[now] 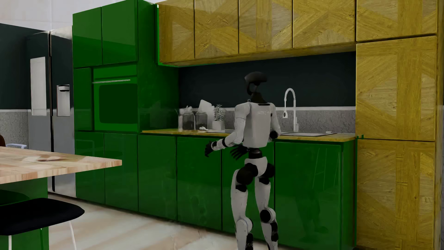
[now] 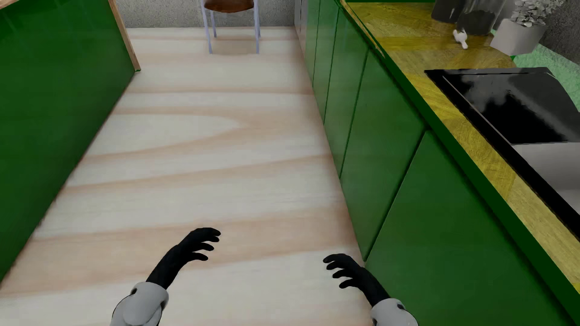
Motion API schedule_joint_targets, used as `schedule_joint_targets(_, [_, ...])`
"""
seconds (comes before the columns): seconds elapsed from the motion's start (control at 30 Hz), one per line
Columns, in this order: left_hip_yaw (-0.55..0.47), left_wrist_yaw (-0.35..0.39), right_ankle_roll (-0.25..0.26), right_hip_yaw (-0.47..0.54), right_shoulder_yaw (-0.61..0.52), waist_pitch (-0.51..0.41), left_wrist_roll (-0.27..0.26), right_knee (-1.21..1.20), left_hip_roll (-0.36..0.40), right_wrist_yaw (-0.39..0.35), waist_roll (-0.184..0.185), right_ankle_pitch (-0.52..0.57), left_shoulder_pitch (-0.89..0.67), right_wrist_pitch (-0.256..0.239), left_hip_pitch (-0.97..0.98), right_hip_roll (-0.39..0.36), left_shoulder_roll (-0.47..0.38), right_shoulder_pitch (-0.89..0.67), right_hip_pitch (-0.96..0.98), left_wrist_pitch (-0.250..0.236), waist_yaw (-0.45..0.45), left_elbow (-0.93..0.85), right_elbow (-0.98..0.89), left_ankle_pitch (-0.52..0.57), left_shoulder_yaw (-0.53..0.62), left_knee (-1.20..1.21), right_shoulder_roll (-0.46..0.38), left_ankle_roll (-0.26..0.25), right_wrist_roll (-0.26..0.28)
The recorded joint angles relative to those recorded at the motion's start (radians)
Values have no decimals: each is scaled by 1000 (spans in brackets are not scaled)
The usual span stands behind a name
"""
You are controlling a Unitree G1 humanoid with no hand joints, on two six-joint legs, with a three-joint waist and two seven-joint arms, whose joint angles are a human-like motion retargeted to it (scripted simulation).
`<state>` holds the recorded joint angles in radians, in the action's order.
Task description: Extend upward
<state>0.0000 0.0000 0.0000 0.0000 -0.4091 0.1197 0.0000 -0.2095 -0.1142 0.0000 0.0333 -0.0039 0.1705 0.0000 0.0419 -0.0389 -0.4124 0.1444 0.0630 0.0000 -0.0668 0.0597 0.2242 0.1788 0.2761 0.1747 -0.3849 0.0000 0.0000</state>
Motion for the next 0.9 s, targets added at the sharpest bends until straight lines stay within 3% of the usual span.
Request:
schedule_joint_targets(0.6, [0, 0, 0, 0, -5, -4, 0, 8, -4, 0, 3, -5, 0, 0, -21, -2, -3, -12, -18, 0, -3, -16, -24, -14, -8, -4, -5, 0, 0])
schedule_joint_targets(0.67, [0, 0, 0, 0, 4, 5, 0, 24, -14, 0, 17, 14, -3, 0, 6, -8, -4, -17, -8, 0, 17, -38, -52, -8, -21, 6, -16, 0, 0])
schedule_joint_targets(0.7, [0, 0, 0, 0, 2, -19, 0, 15, 7, 0, -1, 12, -4, 0, -17, 9, -12, -23, -27, 0, 12, -54, -72, -3, -26, 6, -21, 0, 0])
schedule_joint_targets(0.9, [0, 0, 0, 0, 98, 1, 0, -16, -8, 0, 5, -21, -56, 0, -5, -6, -63, -82, 3, 0, -13, -178, -240, 21, -118, -6, -73, 0, 0])
